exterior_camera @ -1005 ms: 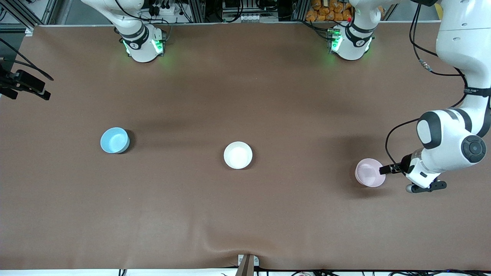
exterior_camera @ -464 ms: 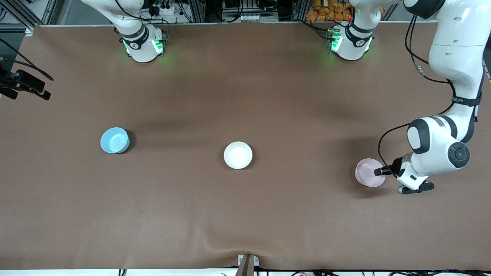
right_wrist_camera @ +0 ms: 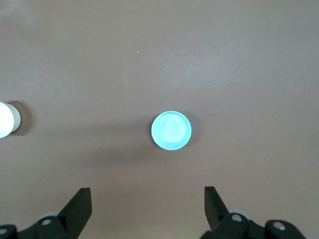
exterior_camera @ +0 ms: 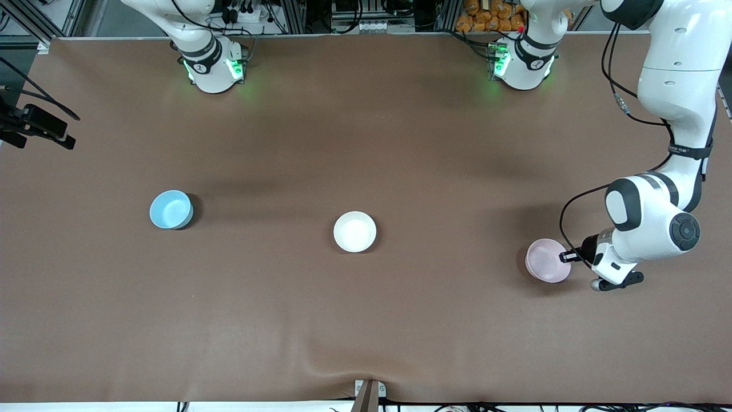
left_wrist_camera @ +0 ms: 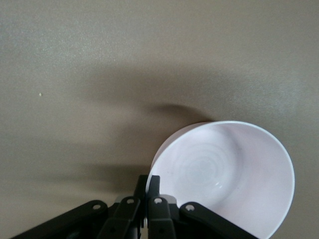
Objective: Stack pink and blue bowls on white bowl
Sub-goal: 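Close the left gripper on the pink bowl rim and lift, then carry the pink bowl with the left gripper over the white bowl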
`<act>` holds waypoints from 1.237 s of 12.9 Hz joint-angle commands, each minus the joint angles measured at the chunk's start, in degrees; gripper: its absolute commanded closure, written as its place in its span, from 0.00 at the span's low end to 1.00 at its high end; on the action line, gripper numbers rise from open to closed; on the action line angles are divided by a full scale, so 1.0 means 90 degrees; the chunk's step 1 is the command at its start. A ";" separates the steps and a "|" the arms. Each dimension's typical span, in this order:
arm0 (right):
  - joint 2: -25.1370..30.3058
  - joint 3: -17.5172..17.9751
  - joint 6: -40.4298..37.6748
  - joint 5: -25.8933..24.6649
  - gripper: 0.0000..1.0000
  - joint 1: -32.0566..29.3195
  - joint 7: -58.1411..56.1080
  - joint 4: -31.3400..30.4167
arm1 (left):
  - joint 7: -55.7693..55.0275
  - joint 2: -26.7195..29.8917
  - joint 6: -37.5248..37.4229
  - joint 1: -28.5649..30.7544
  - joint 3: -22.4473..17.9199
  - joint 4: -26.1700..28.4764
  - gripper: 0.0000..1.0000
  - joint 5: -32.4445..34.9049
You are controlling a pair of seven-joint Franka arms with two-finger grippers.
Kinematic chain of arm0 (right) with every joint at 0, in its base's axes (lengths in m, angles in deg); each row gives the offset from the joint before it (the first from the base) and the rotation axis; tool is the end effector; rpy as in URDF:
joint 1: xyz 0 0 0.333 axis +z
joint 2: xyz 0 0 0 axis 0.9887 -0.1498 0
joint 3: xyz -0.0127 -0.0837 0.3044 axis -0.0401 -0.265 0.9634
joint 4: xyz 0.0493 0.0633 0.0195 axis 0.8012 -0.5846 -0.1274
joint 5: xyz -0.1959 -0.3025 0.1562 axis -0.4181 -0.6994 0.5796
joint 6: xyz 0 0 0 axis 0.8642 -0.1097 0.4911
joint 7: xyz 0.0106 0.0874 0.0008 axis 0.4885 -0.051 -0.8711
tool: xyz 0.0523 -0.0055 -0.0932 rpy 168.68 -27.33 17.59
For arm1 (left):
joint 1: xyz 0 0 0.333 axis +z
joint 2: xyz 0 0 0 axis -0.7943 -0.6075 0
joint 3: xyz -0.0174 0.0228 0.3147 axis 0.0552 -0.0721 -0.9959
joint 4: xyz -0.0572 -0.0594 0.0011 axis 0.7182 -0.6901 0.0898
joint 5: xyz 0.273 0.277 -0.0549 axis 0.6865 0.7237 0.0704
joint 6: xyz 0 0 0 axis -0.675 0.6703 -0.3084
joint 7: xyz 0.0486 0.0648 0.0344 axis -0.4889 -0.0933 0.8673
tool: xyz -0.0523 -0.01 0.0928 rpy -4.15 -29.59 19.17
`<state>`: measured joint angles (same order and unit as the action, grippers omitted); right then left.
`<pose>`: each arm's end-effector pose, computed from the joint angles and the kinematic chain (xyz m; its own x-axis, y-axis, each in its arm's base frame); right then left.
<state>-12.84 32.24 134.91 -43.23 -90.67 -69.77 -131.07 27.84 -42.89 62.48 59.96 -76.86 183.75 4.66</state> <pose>0.5334 -0.0443 0.6413 0.9979 -0.0634 -0.0097 -0.0637 -0.9969 -0.0464 0.6636 0.0356 0.2009 0.9736 0.2129 -0.0820 0.2228 -0.9646 0.1409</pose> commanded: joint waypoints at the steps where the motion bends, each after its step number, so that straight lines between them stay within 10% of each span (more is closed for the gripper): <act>1: -0.0037 0.0060 -0.0075 0.0096 0.00 -0.0130 -0.0078 0.0095 | 0.0070 0.0026 0.0017 -0.0047 0.0024 -0.0037 1.00 -0.0096; 16: -0.0067 0.0060 -0.0075 0.0096 0.00 -0.0179 -0.0078 0.0085 | -0.3149 0.0925 -0.1419 -0.0709 0.2105 -0.0544 1.00 -0.0047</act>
<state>-12.97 32.22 134.89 -43.18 -91.04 -69.77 -131.08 5.58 -34.55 50.87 57.12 -57.90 180.93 4.62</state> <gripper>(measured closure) 0.000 0.969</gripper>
